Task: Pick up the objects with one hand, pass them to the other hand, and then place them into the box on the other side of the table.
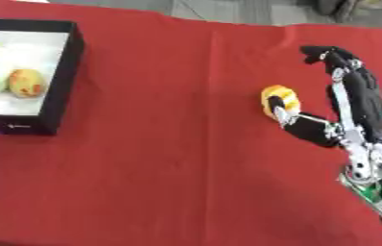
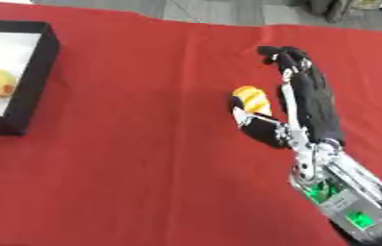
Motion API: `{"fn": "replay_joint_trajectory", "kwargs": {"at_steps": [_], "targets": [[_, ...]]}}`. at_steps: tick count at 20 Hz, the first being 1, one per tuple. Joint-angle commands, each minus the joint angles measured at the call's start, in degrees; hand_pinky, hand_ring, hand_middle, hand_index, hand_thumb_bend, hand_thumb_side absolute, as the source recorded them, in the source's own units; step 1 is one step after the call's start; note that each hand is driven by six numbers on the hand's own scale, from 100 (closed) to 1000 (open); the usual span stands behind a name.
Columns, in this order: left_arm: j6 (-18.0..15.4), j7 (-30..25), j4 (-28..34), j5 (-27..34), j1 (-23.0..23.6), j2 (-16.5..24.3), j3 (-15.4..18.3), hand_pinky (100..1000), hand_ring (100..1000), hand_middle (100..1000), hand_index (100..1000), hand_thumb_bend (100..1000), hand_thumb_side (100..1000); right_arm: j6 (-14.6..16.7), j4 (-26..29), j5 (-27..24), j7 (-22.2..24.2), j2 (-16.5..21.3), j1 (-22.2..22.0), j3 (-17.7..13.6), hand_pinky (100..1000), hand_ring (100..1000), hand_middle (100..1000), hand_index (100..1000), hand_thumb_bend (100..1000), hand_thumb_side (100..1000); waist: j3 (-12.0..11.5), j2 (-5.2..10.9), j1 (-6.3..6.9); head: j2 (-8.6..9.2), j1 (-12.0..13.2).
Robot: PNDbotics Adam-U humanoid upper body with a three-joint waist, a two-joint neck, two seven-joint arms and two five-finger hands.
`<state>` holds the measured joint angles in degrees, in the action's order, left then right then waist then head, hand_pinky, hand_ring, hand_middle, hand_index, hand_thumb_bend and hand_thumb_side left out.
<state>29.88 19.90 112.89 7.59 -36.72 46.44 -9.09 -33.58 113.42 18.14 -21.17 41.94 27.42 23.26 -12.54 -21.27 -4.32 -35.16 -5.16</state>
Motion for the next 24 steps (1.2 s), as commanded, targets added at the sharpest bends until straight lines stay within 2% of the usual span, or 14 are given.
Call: {"fn": "replay_joint_trajectory", "kwargs": {"at_steps": [1,5,8,11,15,19,24], "targets": [[-2.73,0.14,1.66,3.08,0.17,0.56,1.25,770,751,752,861,100,772,0.08,1.18,-5.22,6.25,4.6,-0.43,-3.05,777,919,745,835,447,160,-0.17,1.38,0.01,0.14,-0.5],[-3.66,0.3,1.69,5.52,0.97,0.17,1.1,767,751,748,853,100,792,1.03,1.18,-7.0,14.4,9.17,-2.17,-6.56,804,917,741,848,507,141,-0.53,1.23,-0.29,0.22,-0.91],[-4.21,0.29,1.7,6.0,1.02,-0.07,0.96,766,751,749,853,100,791,0.73,1.18,-7.1,17.72,11.31,-3.02,-8.47,810,917,741,850,528,149,-1.04,0.97,-0.52,0.33,-1.95],[-6.13,0.01,1.7,5.48,0.5,-0.36,1.13,765,750,747,853,100,773,0.23,1.18,-7.56,18.66,12.61,-3.63,-10.04,804,915,735,847,546,153,-1.73,0.54,-0.91,0.38,-2.96],[-6.87,-0.15,1.7,4.97,0.24,-0.23,1.21,765,751,746,850,100,775,-1.82,1.18,-9.33,16.45,13.59,-4.22,-11.47,792,912,723,840,584,136,-2.57,0.02,-1.4,0.99,-4.42],[-7.67,-0.36,1.7,5.17,-0.11,-0.74,1.05,764,750,746,850,100,770,-6.31,1.18,-12.23,13.36,13.45,-2.96,-11.66,777,910,716,832,614,112,-2.94,-0.2,-1.63,1.37,-5.89],[-10.18,-1.06,1.7,4.69,-0.61,-2.57,0.76,764,750,745,848,100,756,-16.69,0.99,-15.28,10.63,11.93,1.01,-9.63,784,903,735,838,599,124,-3.2,0.01,-1.42,0.96,-7.04]]}}
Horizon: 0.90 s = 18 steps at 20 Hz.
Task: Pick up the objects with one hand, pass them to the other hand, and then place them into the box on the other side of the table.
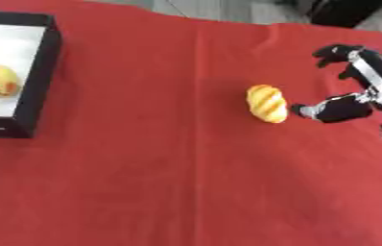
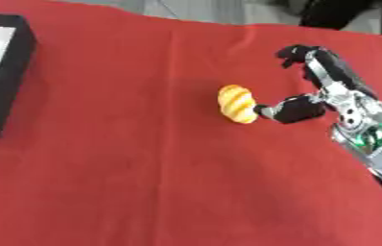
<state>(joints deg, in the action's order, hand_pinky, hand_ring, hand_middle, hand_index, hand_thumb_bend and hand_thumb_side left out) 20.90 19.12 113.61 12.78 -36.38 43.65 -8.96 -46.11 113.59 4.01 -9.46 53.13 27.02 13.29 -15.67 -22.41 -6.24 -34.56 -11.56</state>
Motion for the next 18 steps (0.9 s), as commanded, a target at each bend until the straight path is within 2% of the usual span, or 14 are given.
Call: {"fn": "replay_joint_trajectory", "kwargs": {"at_steps": [1,4,6,9,10,14,18], "targets": [[-1.54,-0.49,0.98,-0.63,-0.96,-0.15,0.51,764,751,746,848,100,756,-5.02,-0.14,-1.23,-1.08,0.33,2.01,1.04,795,903,742,843,607,115,-0.06,1.23,0.52,0.24,-0.8],[-1.78,-0.66,0.98,-0.89,-0.68,-0.85,0.43,764,751,746,848,100,755,-5.76,-4.55,-0.29,-0.26,-1.31,4.16,3.14,809,901,748,843,642,100,0.17,1.62,0.57,-0.27,-1.03],[-1.78,-0.35,0.98,-0.98,-0.38,-1.01,0.57,764,751,746,847,100,754,-5.83,-7.14,1.11,0.21,-2.53,5.5,4.13,817,901,751,844,581,180,0.37,1.93,0.6,-0.6,-0.96],[-1.8,0.07,0.98,-1.03,-0.01,-1.04,0.62,764,751,745,846,100,750,-5.85,-10.43,3.72,0.83,-4.32,6.89,5.53,827,900,758,848,609,164,0.57,2.31,0.6,-0.96,-0.81],[-1.79,0.15,0.98,-1.03,0.08,-1.04,0.6,764,751,745,846,100,750,-5.86,-11.21,4.58,1.19,-4.85,7.24,5.9,830,900,760,849,627,157,0.64,2.4,0.59,-1.03,-0.77],[-1.58,0.25,0.98,-1.16,0.52,-1.08,0.53,764,751,743,842,100,751,-5.86,-12.89,8.0,2.69,-6.58,8.19,6.65,823,894,753,855,604,153,0.86,2.65,0.52,-1.55,-0.41],[-1.14,0.62,0.98,-1.24,0.97,-1.42,0.6,764,751,742,842,100,755,-5.86,-13.57,10.31,1.53,-8.24,8.95,6.74,810,895,738,851,567,121,1.04,2.68,0.48,-2.05,0.33]]}}
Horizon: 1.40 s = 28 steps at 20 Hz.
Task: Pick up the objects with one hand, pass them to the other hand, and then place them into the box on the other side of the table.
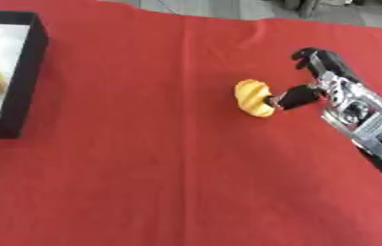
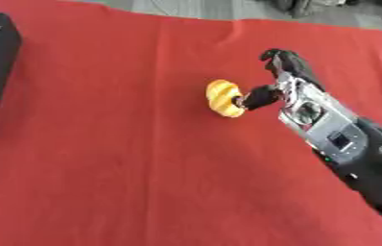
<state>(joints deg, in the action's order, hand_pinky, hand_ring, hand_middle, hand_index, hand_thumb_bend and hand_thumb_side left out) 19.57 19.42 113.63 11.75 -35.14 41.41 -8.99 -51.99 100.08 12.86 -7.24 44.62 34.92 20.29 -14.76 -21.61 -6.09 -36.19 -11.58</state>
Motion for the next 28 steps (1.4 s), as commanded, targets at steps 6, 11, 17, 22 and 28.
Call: {"fn": "replay_joint_trajectory", "kwargs": {"at_steps": [6,11,17,22,28], "targets": [[0.4,1.11,0.96,-0.19,-0.05,0.58,0.76,763,750,740,840,100,754,0.03,1.07,-0.3,-3.19,-1.26,1.73,0.82,790,893,719,837,509,100,0.06,1.67,0.35,-0.67,0.49],[0.3,1.7,0.96,-0.15,0.04,0.39,0.68,762,749,738,838,100,753,0.03,1.75,-3.4,-5.57,-2.03,1.86,1.88,780,890,707,829,500,100,-0.08,1.48,0.37,-0.71,0.16],[-0.25,2.61,0.96,-0.51,0.0,0.27,0.81,769,749,735,835,100,747,0.03,2.4,-9.74,-9.25,-2.55,1.86,2.81,764,886,683,814,523,120,-0.24,1.26,0.33,-0.74,-0.24],[-0.28,2.88,0.96,-0.79,0.02,0.1,0.77,773,749,735,834,100,748,0.03,0.94,-14.45,-14.08,-3.25,1.58,3.96,769,884,677,805,529,128,-0.56,0.94,0.23,-0.44,-0.8],[-0.65,3.2,0.96,-0.66,-0.19,-0.01,0.84,771,749,735,832,100,747,0.03,-0.7,-17.92,-18.84,-3.94,1.35,5.26,777,885,684,812,530,132,-0.93,0.53,0.1,0.05,-1.27]]}}
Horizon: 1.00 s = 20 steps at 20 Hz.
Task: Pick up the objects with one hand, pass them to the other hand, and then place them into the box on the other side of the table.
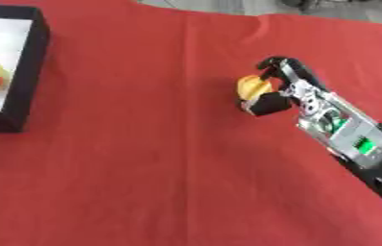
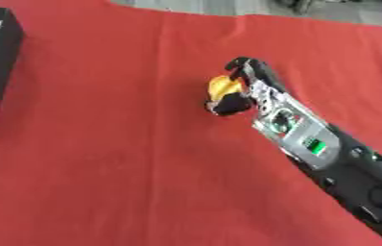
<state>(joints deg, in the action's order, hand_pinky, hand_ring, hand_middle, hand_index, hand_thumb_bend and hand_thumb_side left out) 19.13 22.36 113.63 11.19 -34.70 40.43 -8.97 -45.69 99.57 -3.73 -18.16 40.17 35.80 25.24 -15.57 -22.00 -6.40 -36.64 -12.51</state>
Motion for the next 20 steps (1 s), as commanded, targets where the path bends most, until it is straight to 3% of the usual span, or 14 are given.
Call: {"fn": "replay_joint_trajectory", "kwargs": {"at_steps": [1,6,14,20], "targets": [[-0.29,0.21,0.96,-0.09,-0.68,0.95,0.78,771,749,734,831,100,747,-6.28,-0.37,-1.62,-8.49,0.43,0.46,0.48,778,885,685,813,530,132,-0.19,0.84,0.41,0.61,-0.45],[-0.34,0.2,0.96,-0.17,-0.52,0.96,0.75,769,748,733,830,100,750,-6.28,-0.27,-1.39,-10.9,0.34,0.47,1.04,778,885,687,816,528,121,-0.25,0.56,0.37,0.65,-0.53],[-0.05,0.45,0.96,-0.37,-0.01,1.18,0.89,770,748,733,831,100,753,-6.28,7.8,2.48,-13.17,0.9,0.15,-1.07,748,884,664,809,525,100,0.22,0.54,0.42,0.28,-0.27],[0.08,0.48,0.96,-0.41,0.11,1.22,0.89,771,748,733,832,100,752,-6.28,9.41,3.28,-13.45,1.15,-0.1,-1.84,746,884,666,811,523,100,0.43,0.66,0.54,0.12,-0.24]]}}
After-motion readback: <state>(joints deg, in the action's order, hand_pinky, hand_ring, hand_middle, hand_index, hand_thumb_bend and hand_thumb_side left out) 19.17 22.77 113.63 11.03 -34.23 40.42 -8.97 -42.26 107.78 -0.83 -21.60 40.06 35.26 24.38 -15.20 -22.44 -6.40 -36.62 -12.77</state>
